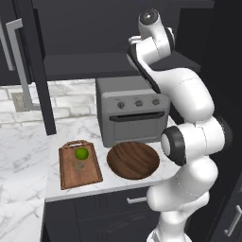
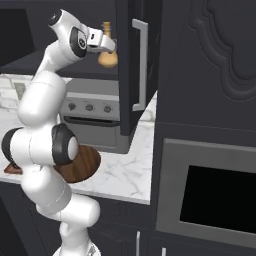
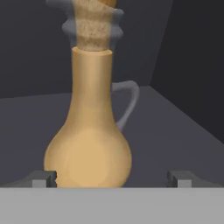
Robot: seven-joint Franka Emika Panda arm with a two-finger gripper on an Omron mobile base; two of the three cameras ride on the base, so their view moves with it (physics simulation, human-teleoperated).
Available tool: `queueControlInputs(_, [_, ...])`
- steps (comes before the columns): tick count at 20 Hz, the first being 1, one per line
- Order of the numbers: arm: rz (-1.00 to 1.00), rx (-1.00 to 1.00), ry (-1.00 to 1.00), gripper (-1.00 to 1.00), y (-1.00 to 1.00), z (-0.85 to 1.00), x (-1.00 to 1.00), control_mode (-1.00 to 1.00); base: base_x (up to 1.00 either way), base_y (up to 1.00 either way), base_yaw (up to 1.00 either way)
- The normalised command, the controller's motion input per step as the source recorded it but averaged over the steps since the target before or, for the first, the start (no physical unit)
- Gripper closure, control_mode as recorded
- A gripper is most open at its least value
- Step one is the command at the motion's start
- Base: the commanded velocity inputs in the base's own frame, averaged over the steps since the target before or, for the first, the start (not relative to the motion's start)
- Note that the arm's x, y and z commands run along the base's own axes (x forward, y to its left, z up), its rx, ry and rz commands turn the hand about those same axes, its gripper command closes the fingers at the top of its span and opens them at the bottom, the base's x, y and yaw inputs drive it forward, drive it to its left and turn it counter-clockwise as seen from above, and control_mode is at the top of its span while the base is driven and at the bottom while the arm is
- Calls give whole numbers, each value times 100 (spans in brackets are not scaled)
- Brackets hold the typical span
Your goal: Open the cabinet. Place the bowl and condiment on the counter. Then place the lime and garlic on the cutting board.
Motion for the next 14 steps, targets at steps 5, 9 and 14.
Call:
queueControlInputs(5, [0,0,-3,-100,0,0,23,-100,0,0,0])
queueControlInputs(9, [0,0,-4,-100,0,0,19,-100,0,0,0])
queueControlInputs(14, [0,0,-2,-100,0,0,17,-100,0,0,0])
